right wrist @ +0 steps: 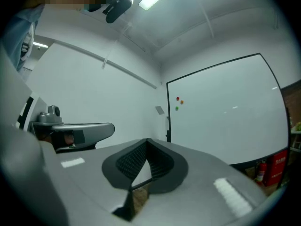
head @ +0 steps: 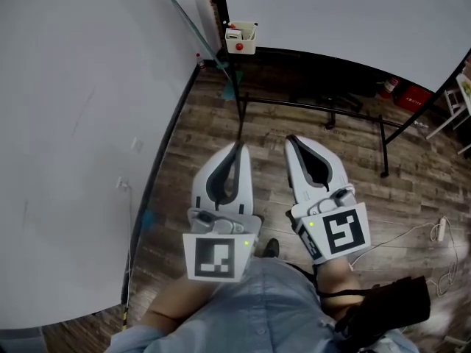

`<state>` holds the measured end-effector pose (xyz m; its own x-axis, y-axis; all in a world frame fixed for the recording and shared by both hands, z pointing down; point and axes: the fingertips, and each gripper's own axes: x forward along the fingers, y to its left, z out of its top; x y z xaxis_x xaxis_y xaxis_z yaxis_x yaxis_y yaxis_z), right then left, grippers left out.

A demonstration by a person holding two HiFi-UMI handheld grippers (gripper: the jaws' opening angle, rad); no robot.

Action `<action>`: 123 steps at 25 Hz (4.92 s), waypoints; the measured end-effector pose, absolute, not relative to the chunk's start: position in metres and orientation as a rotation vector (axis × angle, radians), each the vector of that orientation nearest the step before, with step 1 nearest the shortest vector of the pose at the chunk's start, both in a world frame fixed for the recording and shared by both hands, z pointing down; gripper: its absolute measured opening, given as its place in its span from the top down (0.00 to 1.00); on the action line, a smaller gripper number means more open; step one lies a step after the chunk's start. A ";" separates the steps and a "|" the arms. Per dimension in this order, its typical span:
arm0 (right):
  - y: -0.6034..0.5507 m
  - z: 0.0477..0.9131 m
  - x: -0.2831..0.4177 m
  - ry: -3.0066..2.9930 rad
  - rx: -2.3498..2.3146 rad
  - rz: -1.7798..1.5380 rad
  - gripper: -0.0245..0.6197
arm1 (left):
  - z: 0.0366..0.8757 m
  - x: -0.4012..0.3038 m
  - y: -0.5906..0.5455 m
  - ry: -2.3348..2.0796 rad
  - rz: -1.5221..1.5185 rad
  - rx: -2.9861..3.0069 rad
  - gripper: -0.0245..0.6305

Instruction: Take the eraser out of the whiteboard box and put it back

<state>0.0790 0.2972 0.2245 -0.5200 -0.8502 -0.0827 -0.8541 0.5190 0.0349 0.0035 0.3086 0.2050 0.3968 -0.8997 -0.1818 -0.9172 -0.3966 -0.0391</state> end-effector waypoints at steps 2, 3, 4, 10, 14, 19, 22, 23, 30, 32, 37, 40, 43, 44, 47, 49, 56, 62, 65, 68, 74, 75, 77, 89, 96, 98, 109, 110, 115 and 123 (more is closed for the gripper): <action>0.295 0.224 0.084 2.695 -1.472 0.101 0.96 | 0.206 0.012 0.306 1.642 0.197 -2.513 0.96; 0.294 0.224 0.086 2.703 -1.457 0.102 0.96 | 0.206 0.016 0.304 1.644 0.195 -2.514 0.96; 0.293 0.225 0.089 2.711 -1.448 0.109 0.96 | 0.207 0.021 0.303 1.646 0.192 -2.515 0.96; 0.286 0.230 0.117 2.729 -1.458 0.072 0.96 | 0.213 0.047 0.297 1.671 0.148 -2.508 0.96; 0.277 0.240 0.129 2.728 -1.470 0.009 0.96 | 0.216 0.055 0.290 1.678 0.107 -2.499 0.96; 0.266 0.243 0.135 2.727 -1.454 -0.002 0.96 | 0.219 0.063 0.281 1.678 0.080 -2.500 0.96; 0.256 0.246 0.135 2.719 -1.460 0.000 0.96 | 0.224 0.061 0.273 1.678 0.073 -2.513 0.96; 0.252 0.247 0.133 2.722 -1.457 0.004 0.96 | 0.226 0.058 0.269 1.679 0.076 -2.518 0.96; 0.206 0.257 0.113 2.753 -1.466 -0.006 0.96 | 0.232 0.040 0.217 1.680 0.126 -2.544 0.96; 0.186 0.256 0.105 2.755 -1.472 -0.006 0.96 | 0.232 0.031 0.196 1.679 0.133 -2.552 0.96; 0.132 0.255 0.078 2.756 -1.491 -0.010 0.96 | 0.232 0.000 0.142 1.693 0.150 -2.564 0.96; 0.102 0.252 0.060 2.753 -1.500 -0.011 0.96 | 0.231 -0.019 0.112 1.694 0.159 -2.569 0.96; 0.075 0.248 0.044 2.745 -1.519 0.009 0.96 | 0.230 -0.037 0.085 1.686 0.167 -2.577 0.96; 0.067 0.246 0.038 2.742 -1.527 0.018 0.96 | 0.230 -0.043 0.078 1.682 0.173 -2.582 0.96; 0.047 0.242 0.026 2.736 -1.556 0.045 0.96 | 0.229 -0.056 0.059 1.667 0.198 -2.600 0.96; 0.036 0.241 0.023 2.727 -1.583 0.052 0.96 | 0.231 -0.063 0.048 1.663 0.202 -2.616 0.96; 0.010 0.241 0.015 2.720 -1.631 0.062 0.96 | 0.241 -0.072 0.020 1.648 0.201 -2.658 0.96; -0.012 0.241 0.017 2.711 -1.644 0.077 0.96 | 0.243 -0.073 -0.004 1.649 0.199 -2.656 0.96; -0.026 0.241 0.021 2.705 -1.634 0.087 0.96 | 0.241 -0.070 -0.020 1.645 0.193 -2.639 0.96; -0.044 0.244 0.024 2.707 -1.619 0.079 0.96 | 0.239 -0.066 -0.038 1.645 0.194 -2.624 0.96; -0.089 0.249 0.025 2.761 -1.559 0.071 0.96 | 0.238 -0.056 -0.083 1.650 0.159 -2.606 0.96; -0.097 0.249 0.026 2.769 -1.554 0.072 0.96 | 0.237 -0.054 -0.092 1.650 0.156 -2.599 0.96; -0.113 0.248 0.028 2.780 -1.531 0.079 0.96 | 0.232 -0.048 -0.107 1.649 0.163 -2.585 0.96; -0.180 0.244 0.027 2.861 -1.342 0.094 0.96 | 0.204 -0.030 -0.164 1.678 0.139 -2.470 0.96; -0.203 0.256 0.016 2.918 -1.321 0.066 0.94 | 0.214 -0.043 -0.187 1.727 0.141 -2.473 0.96; -0.210 0.261 0.011 2.942 -1.322 0.070 0.94 | 0.219 -0.047 -0.195 1.728 0.150 -2.488 0.96; -0.235 0.302 -0.008 3.148 -1.306 0.058 0.76 | 0.243 -0.064 -0.242 1.739 0.190 -2.583 0.96; -0.236 0.308 -0.011 3.183 -1.291 0.061 0.75 | 0.246 -0.065 -0.245 1.743 0.186 -2.594 0.96; -0.239 0.340 -0.023 3.320 -1.278 0.042 0.72 | 0.263 -0.069 -0.259 1.746 0.171 -2.642 0.96; -0.249 0.372 -0.028 3.420 -1.293 -0.024 0.67 | 0.288 -0.071 -0.279 1.759 0.139 -2.712 0.96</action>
